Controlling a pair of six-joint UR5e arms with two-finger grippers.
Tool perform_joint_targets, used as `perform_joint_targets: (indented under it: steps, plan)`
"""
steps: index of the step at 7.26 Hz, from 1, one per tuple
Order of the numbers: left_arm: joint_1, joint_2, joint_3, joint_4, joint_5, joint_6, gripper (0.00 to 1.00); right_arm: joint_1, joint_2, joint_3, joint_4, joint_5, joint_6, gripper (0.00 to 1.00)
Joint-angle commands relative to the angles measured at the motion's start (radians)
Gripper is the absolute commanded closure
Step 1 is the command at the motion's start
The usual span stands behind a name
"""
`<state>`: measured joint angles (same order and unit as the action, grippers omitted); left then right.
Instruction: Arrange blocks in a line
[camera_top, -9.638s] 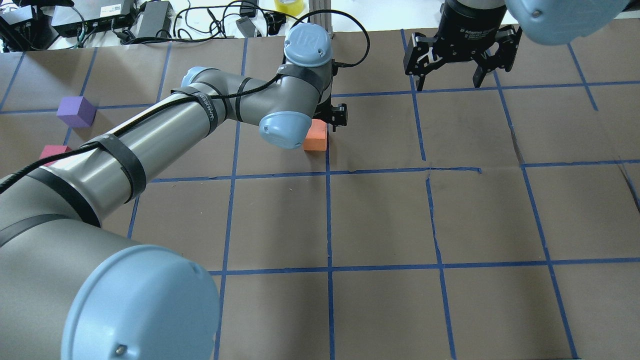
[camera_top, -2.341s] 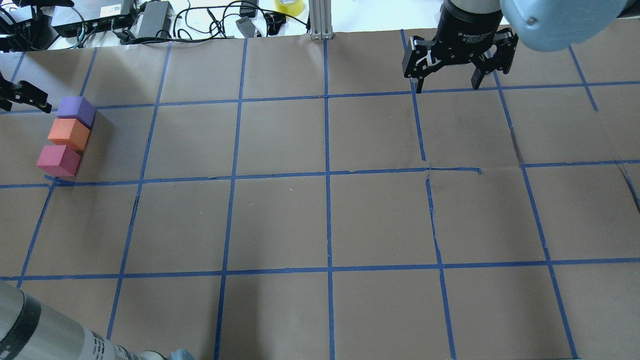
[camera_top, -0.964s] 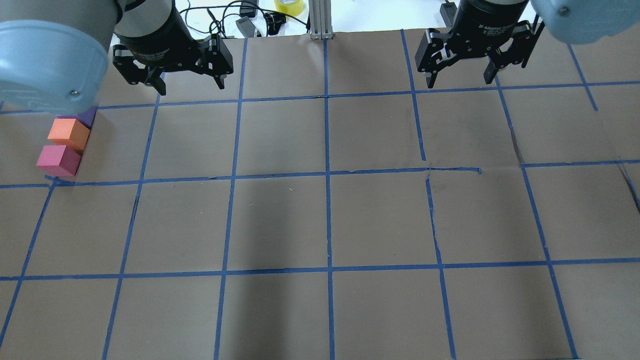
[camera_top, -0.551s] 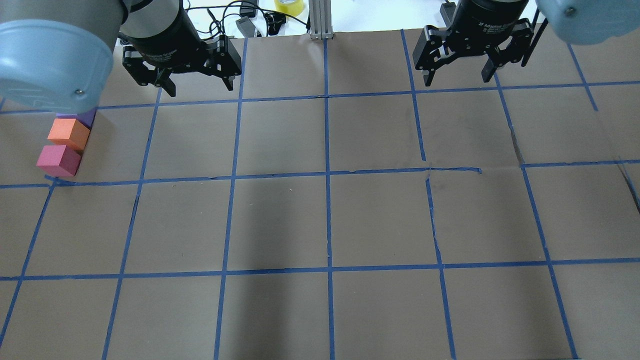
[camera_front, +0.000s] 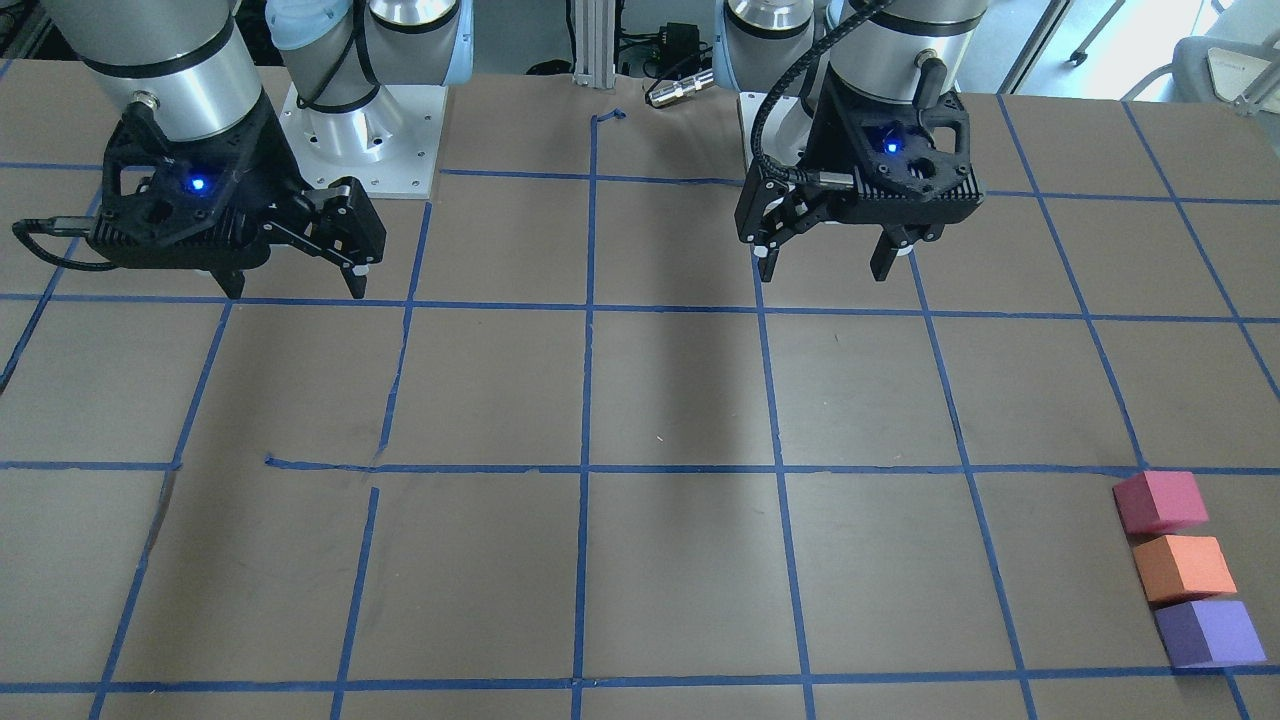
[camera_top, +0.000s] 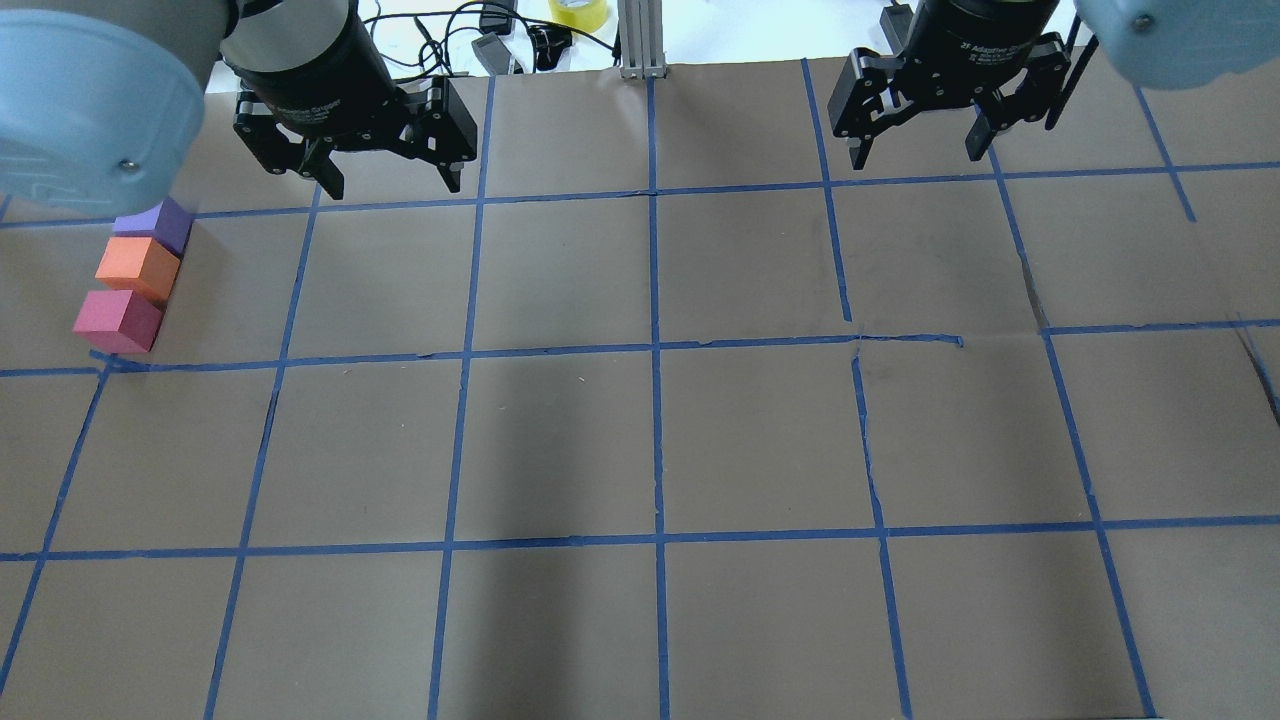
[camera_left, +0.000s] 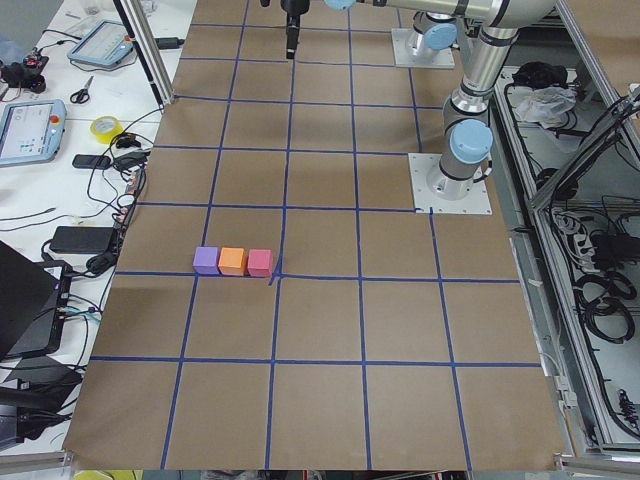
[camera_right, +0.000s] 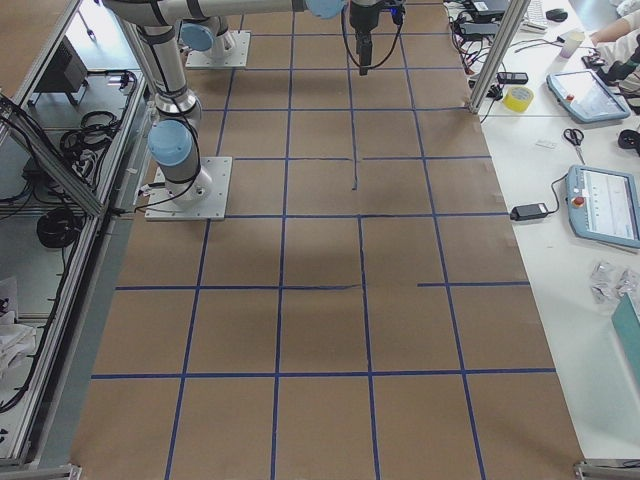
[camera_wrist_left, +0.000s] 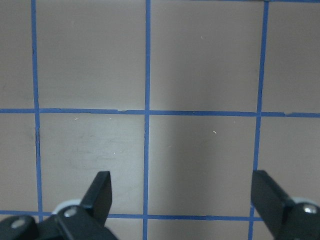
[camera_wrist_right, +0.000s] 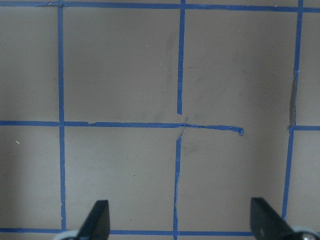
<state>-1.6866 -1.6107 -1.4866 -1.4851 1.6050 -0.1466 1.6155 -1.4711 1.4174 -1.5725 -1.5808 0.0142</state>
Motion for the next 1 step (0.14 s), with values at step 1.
perform_joint_targets:
  steps: [1]
  plan:
    - [-0.001,0.012,-0.009,-0.006,0.001,-0.001,0.0,-0.002,0.0,0.0,0.0,-0.005,-0.003,0.0]
